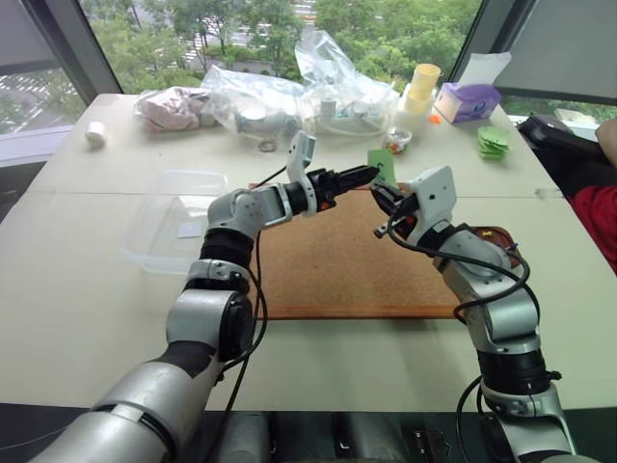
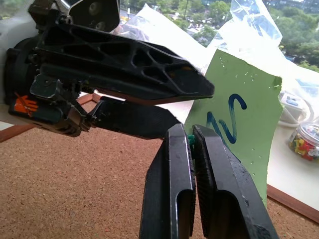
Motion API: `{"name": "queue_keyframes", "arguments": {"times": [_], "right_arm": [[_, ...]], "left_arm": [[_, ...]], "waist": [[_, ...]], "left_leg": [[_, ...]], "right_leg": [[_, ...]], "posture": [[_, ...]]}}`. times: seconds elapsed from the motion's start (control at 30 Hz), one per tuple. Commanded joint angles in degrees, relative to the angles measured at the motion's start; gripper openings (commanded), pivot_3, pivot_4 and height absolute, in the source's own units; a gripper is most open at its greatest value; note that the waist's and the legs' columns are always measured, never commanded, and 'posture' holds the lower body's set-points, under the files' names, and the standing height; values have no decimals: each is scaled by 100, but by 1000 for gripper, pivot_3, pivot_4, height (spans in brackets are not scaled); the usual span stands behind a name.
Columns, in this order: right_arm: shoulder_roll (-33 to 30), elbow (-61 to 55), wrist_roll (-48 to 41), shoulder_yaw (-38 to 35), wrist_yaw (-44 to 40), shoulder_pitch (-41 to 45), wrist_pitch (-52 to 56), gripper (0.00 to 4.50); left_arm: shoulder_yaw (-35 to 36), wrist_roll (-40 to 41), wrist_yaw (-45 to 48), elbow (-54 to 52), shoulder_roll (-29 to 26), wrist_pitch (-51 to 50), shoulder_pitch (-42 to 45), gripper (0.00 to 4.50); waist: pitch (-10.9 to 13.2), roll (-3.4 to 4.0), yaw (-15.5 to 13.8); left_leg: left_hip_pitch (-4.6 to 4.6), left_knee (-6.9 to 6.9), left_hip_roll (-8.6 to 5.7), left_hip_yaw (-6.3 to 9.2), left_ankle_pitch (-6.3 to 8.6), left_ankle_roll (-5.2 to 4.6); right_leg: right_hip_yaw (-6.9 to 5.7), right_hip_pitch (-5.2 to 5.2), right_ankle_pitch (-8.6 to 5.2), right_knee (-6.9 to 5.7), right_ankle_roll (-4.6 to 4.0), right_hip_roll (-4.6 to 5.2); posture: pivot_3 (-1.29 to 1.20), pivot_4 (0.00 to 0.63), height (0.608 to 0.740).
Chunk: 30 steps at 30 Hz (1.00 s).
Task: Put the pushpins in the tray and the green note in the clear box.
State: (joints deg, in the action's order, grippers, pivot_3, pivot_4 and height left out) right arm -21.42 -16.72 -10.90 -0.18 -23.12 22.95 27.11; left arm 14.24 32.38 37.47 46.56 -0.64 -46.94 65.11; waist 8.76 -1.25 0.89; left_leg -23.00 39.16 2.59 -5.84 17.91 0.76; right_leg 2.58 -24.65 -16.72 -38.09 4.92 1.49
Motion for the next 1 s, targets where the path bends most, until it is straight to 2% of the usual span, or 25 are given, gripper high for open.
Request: {"name": "queue_keyframes", "arguments": {"times": [0.03,0.13,0.37,0.6,0.7,0.87,1.0], "right_arm": [[-2,-293,31,45,-10,16,-134,0],[-24,-307,103,121,-17,-27,-169,0],[-21,-336,146,129,-8,-33,-199,0],[-3,-453,189,122,28,-77,-247,0],[169,-697,-47,-125,201,-67,-132,0],[775,-1077,-1129,-1173,828,-49,517,0],[748,-907,-1571,-1976,1201,-60,830,0]], "left_arm": [[7,-169,50,506,94,626,371,4468],[-123,-376,316,930,179,1073,502,3628],[8,-450,380,1446,213,1248,714,66],[-194,-779,403,1444,106,1569,581,22],[-348,-1028,406,1509,5,1797,433,22],[-274,-969,548,1369,-191,1587,235,22],[-312,-882,686,906,-308,1245,55,22]], "waist": [[0,0,-7],[0,0,-7],[0,0,6],[0,0,2],[0,0,-3],[-1,3,20],[-1,3,-32]], "left_leg": [[0,0,-2,0,0,0],[0,0,-17,0,0,0],[-1,0,-17,1,0,0],[-1,0,-17,2,0,0],[-1,1,-17,2,0,0],[0,1,-2,1,-1,1],[-6,6,0,3,-5,8]], "right_leg": [[0,0,0,0,0,0],[0,0,0,0,0,0],[0,-1,0,0,0,-3],[0,-1,0,-1,0,-3],[0,-1,0,-1,0,-3],[3,-7,0,-9,0,-5],[-4,-5,1,-11,0,1]], "posture": [[0,150,738],[0,150,738],[0,150,738],[0,150,738],[0,150,738],[0,150,738],[0,150,738]]}}
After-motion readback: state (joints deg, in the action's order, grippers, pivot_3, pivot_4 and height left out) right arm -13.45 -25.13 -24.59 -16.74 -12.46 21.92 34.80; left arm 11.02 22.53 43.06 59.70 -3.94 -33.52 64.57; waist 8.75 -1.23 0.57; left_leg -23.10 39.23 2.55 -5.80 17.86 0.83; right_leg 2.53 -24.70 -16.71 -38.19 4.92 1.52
